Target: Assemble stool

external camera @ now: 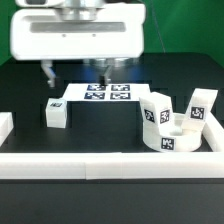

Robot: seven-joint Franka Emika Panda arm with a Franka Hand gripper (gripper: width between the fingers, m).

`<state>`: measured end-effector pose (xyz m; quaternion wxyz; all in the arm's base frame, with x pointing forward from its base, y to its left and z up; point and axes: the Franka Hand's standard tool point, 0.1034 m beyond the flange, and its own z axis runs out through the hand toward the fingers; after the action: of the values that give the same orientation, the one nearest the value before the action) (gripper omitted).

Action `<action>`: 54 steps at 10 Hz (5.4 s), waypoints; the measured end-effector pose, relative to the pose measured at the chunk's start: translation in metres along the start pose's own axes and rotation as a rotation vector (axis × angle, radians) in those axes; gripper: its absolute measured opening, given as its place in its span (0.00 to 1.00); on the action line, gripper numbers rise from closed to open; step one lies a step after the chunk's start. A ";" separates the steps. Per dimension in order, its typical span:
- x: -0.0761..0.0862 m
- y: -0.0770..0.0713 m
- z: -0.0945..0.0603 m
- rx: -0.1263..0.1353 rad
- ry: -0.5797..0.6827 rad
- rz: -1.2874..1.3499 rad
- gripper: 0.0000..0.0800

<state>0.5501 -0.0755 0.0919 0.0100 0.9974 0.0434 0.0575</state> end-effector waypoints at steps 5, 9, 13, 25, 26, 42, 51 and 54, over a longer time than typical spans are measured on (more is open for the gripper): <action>-0.024 0.054 0.019 -0.038 -0.015 0.015 0.81; -0.029 0.057 0.024 -0.027 -0.048 0.034 0.81; -0.035 0.056 0.034 -0.015 -0.328 0.184 0.81; -0.059 0.040 0.049 0.117 -1.052 0.167 0.81; -0.065 0.037 0.046 0.125 -1.131 0.163 0.81; -0.063 0.042 0.075 0.101 -1.092 0.164 0.41; -0.024 0.004 0.002 0.006 -1.032 0.330 0.41; -0.009 -0.022 -0.007 -0.023 -0.763 0.340 0.41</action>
Offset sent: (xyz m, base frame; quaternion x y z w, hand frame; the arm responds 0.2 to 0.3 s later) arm -0.0193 -0.0595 -0.0170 -0.0038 -0.0167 0.0217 0.9996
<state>0.5382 -0.0546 0.0968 0.0266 0.9400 -0.1295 -0.3146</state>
